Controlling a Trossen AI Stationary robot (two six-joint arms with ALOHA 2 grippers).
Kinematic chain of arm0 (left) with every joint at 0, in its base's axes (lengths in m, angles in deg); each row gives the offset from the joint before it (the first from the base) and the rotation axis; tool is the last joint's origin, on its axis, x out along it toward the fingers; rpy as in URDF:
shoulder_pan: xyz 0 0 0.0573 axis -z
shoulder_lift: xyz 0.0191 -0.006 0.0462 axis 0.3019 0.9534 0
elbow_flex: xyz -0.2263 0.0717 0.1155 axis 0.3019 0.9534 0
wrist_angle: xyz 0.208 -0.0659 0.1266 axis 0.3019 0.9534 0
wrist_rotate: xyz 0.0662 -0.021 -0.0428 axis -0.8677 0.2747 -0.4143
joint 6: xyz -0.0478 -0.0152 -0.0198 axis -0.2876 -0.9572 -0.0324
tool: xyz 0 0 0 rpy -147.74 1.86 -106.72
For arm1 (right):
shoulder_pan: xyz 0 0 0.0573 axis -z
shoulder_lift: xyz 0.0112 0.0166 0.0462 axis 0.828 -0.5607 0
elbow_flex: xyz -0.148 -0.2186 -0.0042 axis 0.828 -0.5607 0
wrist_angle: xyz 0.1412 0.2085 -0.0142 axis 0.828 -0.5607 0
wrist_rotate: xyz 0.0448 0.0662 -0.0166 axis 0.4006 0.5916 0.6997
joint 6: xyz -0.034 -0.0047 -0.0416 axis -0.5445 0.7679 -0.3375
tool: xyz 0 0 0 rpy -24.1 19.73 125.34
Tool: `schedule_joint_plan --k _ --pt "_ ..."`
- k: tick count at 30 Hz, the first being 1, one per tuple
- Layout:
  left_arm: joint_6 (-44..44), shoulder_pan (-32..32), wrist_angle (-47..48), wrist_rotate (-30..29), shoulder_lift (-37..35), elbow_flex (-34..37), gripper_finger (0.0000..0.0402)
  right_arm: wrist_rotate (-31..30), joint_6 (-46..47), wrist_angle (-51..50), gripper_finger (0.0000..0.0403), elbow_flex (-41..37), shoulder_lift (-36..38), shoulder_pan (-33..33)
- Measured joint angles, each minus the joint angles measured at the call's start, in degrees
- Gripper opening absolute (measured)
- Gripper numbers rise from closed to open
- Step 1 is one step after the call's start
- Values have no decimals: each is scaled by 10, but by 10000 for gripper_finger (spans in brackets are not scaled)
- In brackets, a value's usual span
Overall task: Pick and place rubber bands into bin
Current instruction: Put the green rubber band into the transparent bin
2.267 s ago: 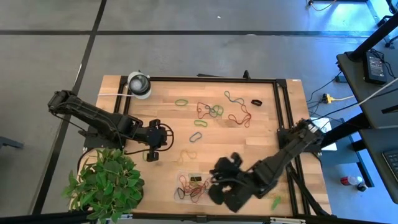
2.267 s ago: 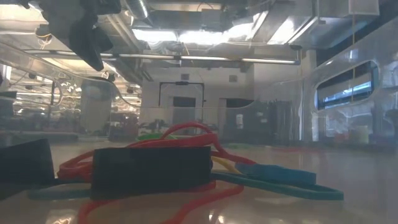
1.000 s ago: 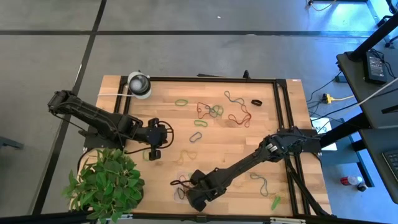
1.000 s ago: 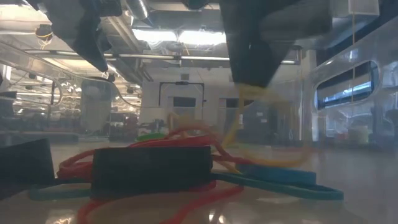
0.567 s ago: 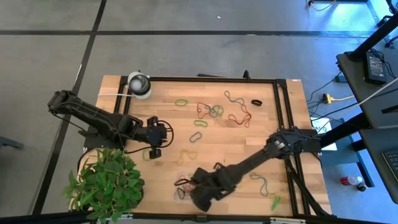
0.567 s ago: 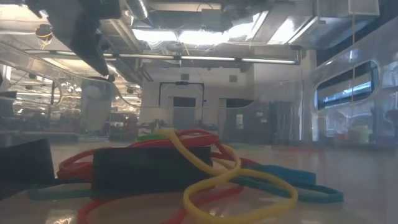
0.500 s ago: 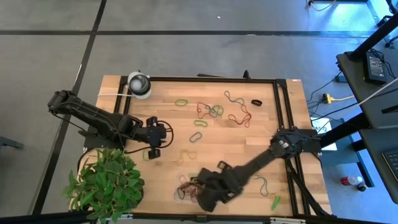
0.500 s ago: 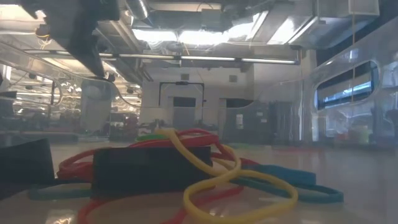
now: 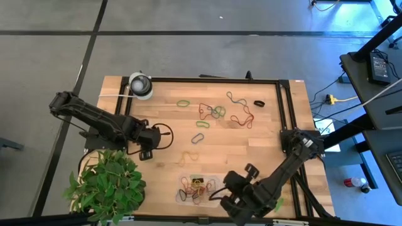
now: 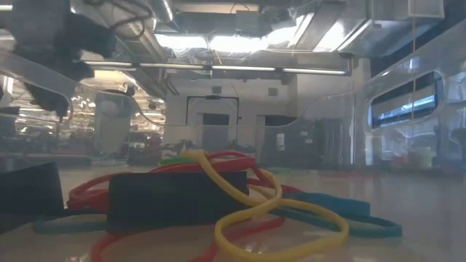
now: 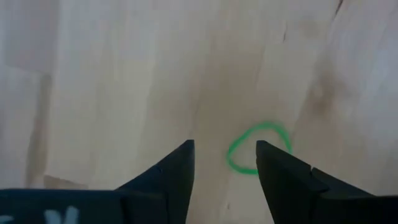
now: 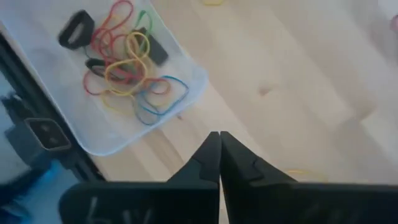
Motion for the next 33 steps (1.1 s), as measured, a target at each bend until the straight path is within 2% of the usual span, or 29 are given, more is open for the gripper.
schedule_joint_plan --k 5,10,17,25,29,33 --pt "47 1 -23 31 28 48 158 0 58 141 2 -132 46 -22" --pt "88 1 -69 36 55 81 160 -1 137 235 3 -206 68 -37" --pt "133 1 -160 62 84 107 159 -1 213 204 3 -215 68 -56" --pt "150 3 -158 67 143 113 146 -45 247 147 2 -215 68 -73" --pt "162 5 -159 61 152 112 108 -76 263 124 2 -223 68 -85" --pt "154 5 -141 47 152 96 27 -79 270 167 1 -285 93 -98"
